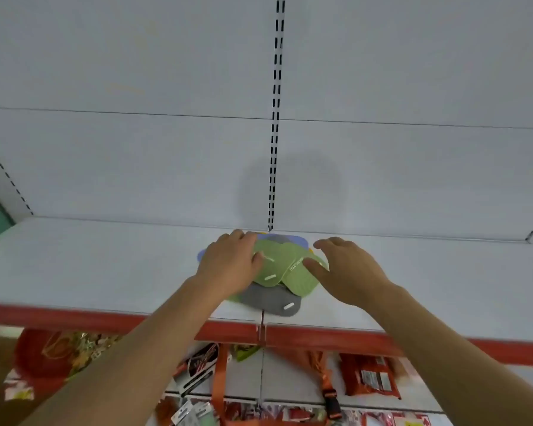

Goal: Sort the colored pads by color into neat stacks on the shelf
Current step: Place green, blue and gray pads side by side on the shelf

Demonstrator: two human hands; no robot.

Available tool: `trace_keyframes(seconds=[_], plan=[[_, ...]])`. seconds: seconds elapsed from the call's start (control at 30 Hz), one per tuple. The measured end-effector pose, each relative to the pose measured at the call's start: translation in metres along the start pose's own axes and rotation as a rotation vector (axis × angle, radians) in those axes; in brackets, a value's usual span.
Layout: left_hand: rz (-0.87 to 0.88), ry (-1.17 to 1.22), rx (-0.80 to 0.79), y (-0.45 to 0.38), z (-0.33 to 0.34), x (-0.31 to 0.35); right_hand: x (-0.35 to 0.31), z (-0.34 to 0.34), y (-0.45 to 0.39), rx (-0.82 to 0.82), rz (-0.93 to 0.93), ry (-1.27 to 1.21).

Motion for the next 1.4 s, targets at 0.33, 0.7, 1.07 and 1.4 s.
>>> trace_keyframes(seconds=[0.33,0.7,1.07,1.4], plan=[[-0.031,-0.154,-0.185,-0.019,0.055,0.0,0.029,0.051,-0.035,-0.129,0.046,0.032],[-0.245,0.294,-0.12,-0.051,0.069,-0.011,0.049,0.069,-0.052,-0.076,0.195,-0.144],[-0.274,0.65,-0.175,-0.062,0.068,-0.036,0.068,0.059,-0.056,0.16,0.284,-0.41],[-0.018,0.762,-0.249,-0.09,0.016,-0.002,0.091,-0.028,-0.027,0.343,0.19,-0.338]])
Point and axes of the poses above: each hand's wrist, its own y-axis away from the middle knuckle, its own z-axis out of the palm, x = y × z, the point moved 2 cm from there along -y, towards the middle knuckle, and after that the axes turned 11 degrees about -y, right-handed, at the moved point
